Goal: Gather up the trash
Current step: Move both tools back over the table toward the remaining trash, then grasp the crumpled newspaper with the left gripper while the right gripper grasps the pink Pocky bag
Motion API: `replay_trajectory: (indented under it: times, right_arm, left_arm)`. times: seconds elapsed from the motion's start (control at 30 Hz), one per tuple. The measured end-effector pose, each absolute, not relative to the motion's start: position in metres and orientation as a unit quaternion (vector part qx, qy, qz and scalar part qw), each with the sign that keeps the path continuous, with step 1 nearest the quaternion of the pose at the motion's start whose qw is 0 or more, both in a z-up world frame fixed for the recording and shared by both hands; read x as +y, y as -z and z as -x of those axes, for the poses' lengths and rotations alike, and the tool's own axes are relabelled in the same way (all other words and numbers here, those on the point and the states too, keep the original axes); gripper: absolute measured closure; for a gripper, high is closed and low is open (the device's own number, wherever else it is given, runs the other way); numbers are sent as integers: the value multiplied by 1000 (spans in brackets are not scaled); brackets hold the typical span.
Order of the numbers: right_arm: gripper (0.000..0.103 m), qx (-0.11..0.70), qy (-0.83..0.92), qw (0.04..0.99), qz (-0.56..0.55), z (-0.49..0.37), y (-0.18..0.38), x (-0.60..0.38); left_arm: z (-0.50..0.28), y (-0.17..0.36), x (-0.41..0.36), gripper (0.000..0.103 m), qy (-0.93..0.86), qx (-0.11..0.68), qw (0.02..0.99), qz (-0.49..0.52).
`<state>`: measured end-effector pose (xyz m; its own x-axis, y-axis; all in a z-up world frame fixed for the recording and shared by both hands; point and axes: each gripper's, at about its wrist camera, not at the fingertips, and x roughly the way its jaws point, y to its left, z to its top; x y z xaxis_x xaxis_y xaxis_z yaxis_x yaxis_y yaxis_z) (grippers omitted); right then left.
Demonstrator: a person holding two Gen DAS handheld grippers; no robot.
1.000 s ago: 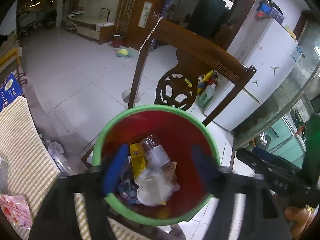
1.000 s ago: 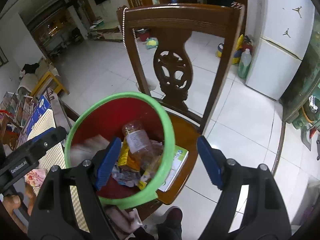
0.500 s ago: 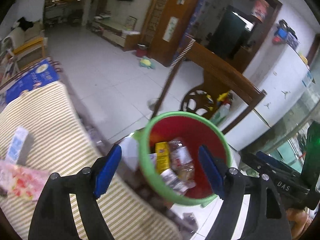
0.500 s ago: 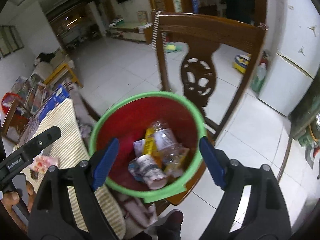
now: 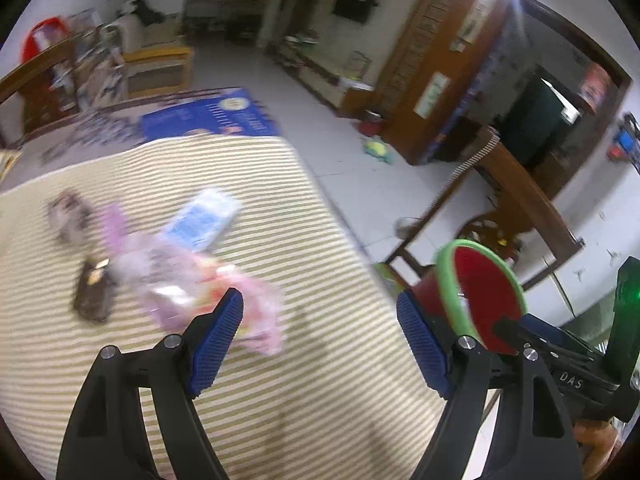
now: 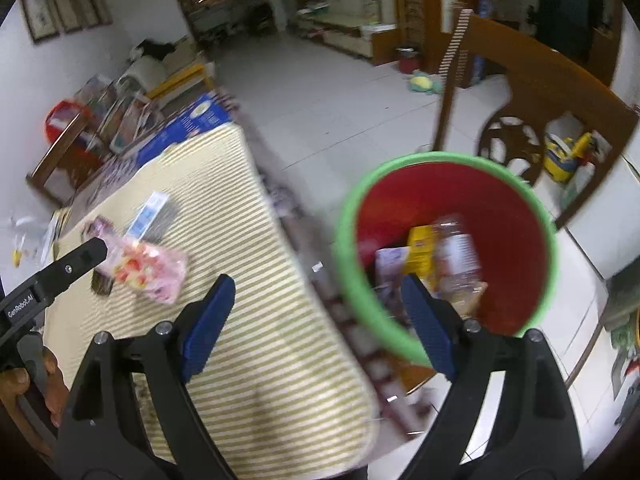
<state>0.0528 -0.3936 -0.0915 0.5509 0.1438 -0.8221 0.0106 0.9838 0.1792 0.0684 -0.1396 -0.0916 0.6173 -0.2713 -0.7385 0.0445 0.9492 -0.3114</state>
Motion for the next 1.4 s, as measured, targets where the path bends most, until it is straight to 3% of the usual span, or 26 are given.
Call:
replay_trajectory:
  times: [0.4, 0.73, 0.8, 0.9, 0.93, 1.13, 1.4]
  right_arm:
    - [13, 497, -146, 854, 49, -79, 126, -227]
    - [14, 495, -142, 838, 178, -110, 168, -148]
    - [25, 499, -136, 834, 192, -114, 173, -144]
    - [60, 515, -129, 828, 182, -120, 177, -147]
    - [64, 513, -126, 830, 180, -122, 176, -146]
    - [78, 506, -136, 843, 125, -125, 155, -153]
    - [82, 524, -166, 833, 58, -135, 141, -156]
  left_arm:
    - [-38, 112, 27, 27, -27, 437, 882, 173]
    - [-64, 124, 93, 26, -54, 436, 877, 193]
    - [-78, 131, 101, 26, -59, 439, 873, 202]
    - [-103, 142, 109, 26, -69, 445, 869, 205]
    - [-109, 145, 110, 26, -72, 447, 868, 205]
    - [-147, 169, 119, 26, -86, 461, 858, 210]
    - [-185, 195, 127, 26, -92, 474, 849, 216]
